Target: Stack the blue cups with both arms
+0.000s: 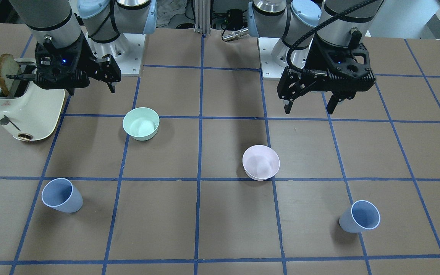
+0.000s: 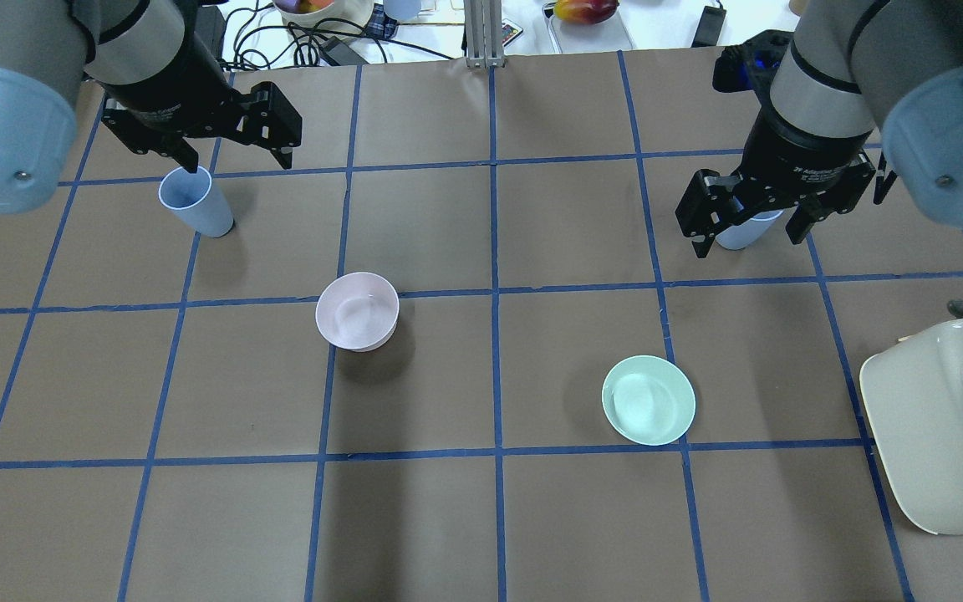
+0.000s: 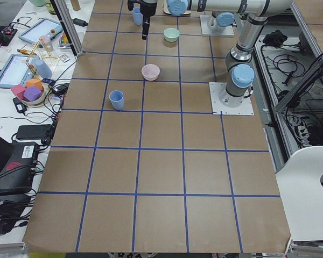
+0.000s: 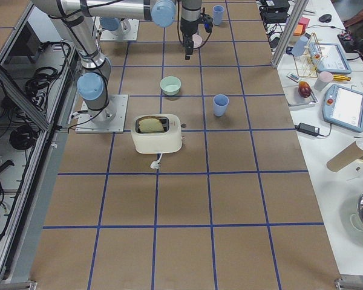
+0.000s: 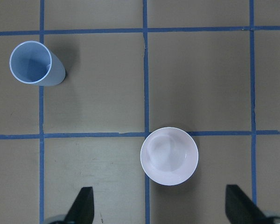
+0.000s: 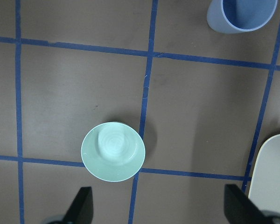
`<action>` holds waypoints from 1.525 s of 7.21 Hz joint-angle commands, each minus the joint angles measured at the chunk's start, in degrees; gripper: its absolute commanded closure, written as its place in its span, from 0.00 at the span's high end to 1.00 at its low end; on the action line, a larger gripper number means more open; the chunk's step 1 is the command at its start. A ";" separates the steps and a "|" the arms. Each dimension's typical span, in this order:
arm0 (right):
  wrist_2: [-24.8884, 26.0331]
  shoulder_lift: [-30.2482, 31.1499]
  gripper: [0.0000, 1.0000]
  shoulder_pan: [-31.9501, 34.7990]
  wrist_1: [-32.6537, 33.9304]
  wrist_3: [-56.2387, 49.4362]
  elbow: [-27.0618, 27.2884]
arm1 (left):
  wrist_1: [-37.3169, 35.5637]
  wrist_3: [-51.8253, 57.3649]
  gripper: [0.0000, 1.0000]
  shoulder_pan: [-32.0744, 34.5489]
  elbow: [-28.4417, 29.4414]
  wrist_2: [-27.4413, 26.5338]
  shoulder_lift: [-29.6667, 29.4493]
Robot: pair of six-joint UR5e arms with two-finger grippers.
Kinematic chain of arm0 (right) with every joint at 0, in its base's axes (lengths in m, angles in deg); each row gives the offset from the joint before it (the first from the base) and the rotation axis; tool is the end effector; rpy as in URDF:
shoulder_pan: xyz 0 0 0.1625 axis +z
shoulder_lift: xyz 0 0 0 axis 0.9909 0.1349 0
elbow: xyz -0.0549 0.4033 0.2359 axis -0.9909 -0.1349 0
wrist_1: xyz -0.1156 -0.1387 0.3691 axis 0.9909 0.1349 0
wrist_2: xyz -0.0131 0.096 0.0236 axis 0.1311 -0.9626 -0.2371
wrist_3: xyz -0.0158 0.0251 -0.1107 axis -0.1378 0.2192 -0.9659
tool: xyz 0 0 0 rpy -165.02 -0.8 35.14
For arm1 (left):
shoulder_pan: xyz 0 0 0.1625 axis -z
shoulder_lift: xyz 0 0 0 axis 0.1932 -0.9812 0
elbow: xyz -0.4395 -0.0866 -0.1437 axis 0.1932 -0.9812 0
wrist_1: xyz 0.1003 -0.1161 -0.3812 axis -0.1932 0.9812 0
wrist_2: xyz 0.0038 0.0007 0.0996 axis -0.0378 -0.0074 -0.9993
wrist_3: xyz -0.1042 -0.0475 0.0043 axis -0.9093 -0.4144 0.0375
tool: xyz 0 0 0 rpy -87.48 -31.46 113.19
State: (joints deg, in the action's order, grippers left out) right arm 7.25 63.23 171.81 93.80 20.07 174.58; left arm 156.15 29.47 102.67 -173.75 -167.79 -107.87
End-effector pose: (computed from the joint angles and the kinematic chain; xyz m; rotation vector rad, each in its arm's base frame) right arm 0.1276 -0.4536 0.4902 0.1712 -3.1199 -0.1063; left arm -0.1446 -0.5038 0.5351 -0.0019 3.1143 -0.2739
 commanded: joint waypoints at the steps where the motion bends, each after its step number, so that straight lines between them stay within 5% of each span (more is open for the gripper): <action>1: -0.06 0.01 1.00 0.00 -0.14 0.00 0.00 | 0.00 0.00 1.00 -0.12 0.08 0.00 -0.01; 6: -1.03 0.19 1.00 -0.09 -0.14 -0.27 -0.44 | -0.87 0.96 1.00 -0.73 -0.44 0.53 -1.83; 11: -0.93 -0.51 1.00 -1.23 3.53 -0.35 -0.70 | -11.47 26.27 1.00 -11.97 -1.49 0.18 -15.97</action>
State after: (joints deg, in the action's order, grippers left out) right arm 6.52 62.95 171.05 95.25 19.76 173.89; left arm 148.08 51.16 93.73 -175.14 -167.48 -119.97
